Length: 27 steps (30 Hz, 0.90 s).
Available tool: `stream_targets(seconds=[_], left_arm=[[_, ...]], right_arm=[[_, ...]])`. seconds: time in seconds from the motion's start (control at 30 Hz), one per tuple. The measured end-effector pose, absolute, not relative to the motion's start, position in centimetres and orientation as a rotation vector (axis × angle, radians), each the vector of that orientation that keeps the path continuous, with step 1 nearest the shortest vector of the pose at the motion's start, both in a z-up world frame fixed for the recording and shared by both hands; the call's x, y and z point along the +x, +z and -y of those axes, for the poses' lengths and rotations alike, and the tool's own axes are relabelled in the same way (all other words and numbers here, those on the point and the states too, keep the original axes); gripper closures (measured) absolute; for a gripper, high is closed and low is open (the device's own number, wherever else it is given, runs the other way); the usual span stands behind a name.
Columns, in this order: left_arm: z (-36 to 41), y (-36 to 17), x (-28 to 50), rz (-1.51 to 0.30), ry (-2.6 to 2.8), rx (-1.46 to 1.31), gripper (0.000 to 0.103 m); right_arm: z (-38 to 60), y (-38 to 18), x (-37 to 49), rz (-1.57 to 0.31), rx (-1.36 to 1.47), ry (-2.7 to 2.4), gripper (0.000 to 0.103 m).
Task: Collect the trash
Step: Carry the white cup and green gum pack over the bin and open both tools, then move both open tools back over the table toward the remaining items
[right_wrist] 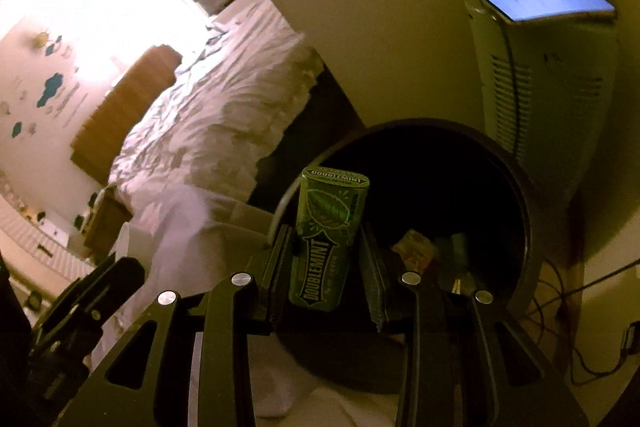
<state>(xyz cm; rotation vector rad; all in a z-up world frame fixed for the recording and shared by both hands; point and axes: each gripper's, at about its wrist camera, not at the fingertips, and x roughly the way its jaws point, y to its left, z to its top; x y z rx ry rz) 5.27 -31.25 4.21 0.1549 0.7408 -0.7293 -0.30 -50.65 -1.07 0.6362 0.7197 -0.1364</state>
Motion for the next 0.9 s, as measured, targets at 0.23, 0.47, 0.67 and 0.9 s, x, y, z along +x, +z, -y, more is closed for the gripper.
stream_targets(seconds=[0.23,0.47,0.67,0.9], left_arm=[[32.5,3.1,5.7,-0.769,-0.74,0.173,0.067],[33.5,2.6,6.0,-0.784,-0.749,0.178,0.067],[33.8,2.7,6.2,-0.79,-0.744,0.177,0.065],[33.5,3.5,5.6,-0.748,-0.729,0.181,0.03]], right_arm=[[51.3,-2.8,0.0,-0.75,0.652,-0.155,0.069],[51.5,-3.7,0.1,-0.771,0.666,-0.173,0.069],[51.8,-4.2,0.4,-0.796,0.674,-0.183,0.069],[51.6,-3.7,0.0,-0.776,0.693,-0.201,0.04]])
